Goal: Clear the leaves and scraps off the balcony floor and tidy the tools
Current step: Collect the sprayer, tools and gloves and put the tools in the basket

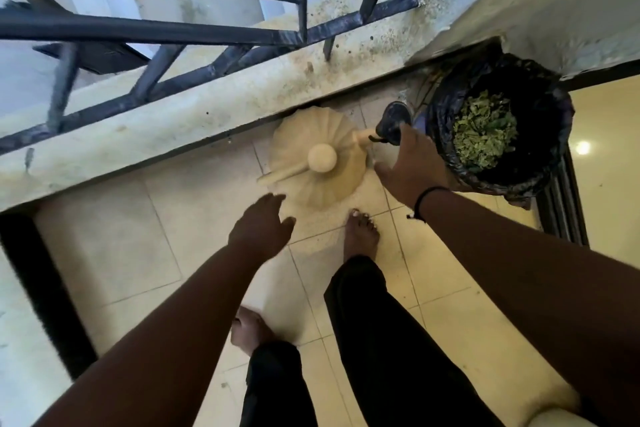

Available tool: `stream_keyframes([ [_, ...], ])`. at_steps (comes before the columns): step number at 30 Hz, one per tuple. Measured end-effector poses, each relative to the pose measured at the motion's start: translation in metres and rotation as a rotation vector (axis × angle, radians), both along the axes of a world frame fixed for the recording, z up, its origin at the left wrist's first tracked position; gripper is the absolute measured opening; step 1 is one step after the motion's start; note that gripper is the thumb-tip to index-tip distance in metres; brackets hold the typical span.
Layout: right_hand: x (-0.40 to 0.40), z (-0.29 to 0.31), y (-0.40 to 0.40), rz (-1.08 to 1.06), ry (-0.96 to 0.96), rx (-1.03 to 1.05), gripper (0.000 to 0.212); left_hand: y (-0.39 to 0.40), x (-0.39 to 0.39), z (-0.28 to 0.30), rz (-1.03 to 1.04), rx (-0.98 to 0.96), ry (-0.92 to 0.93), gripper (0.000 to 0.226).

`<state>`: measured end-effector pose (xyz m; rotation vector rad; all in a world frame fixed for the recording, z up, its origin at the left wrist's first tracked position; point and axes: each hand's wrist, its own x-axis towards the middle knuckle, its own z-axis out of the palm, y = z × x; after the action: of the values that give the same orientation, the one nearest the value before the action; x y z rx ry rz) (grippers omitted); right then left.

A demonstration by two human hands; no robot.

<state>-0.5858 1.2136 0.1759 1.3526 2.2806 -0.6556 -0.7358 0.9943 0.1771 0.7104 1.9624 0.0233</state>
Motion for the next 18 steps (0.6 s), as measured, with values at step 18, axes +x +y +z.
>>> stream_keyframes([
  [18, -0.036, 0.295, -0.147, 1.476, -0.193, -0.113, 0.081, -0.186, 0.125, 0.356, 0.502, -0.114, 0.244, 0.07],
])
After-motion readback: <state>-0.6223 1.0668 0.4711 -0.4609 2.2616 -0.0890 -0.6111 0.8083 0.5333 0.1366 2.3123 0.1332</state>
